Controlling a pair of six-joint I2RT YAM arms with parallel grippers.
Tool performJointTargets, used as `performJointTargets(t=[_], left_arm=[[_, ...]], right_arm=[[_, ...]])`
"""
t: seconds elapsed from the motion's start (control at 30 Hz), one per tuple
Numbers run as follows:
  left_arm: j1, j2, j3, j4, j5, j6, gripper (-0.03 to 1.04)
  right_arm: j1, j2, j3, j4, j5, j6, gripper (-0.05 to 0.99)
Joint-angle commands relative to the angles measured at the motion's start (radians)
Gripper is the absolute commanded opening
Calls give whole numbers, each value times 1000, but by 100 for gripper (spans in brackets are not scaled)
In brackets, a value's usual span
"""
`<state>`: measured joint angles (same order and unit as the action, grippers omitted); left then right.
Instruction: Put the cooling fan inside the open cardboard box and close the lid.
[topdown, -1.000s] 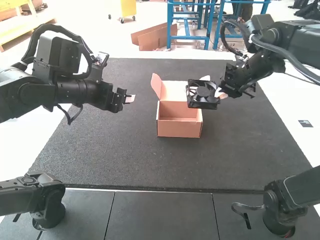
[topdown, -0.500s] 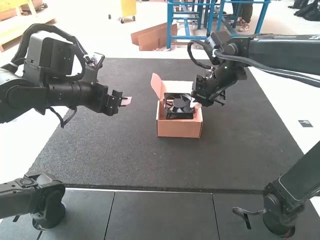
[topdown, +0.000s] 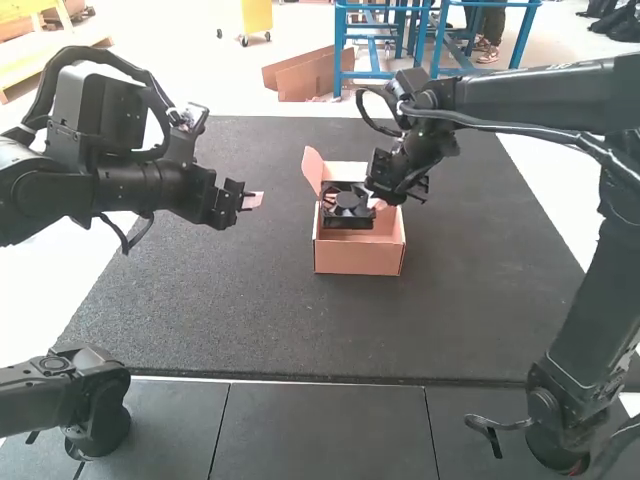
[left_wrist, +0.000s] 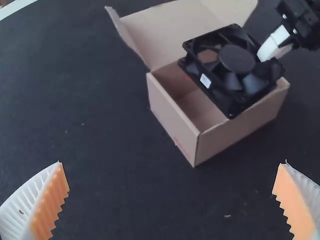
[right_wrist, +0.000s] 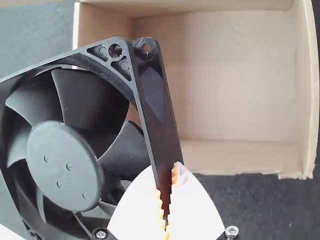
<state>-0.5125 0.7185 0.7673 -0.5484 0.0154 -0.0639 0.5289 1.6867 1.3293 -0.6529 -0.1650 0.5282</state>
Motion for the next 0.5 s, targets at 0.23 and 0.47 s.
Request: performJointTargets(t=[0.23,0.47], left_arm=[[-11,-11,12,13,-5,13,97],[-11,-11,15,13,-3,13,97]], right_arm=[[-26,79,56,41,73,7,-2],[-33,130,61,75,87,10,-2]])
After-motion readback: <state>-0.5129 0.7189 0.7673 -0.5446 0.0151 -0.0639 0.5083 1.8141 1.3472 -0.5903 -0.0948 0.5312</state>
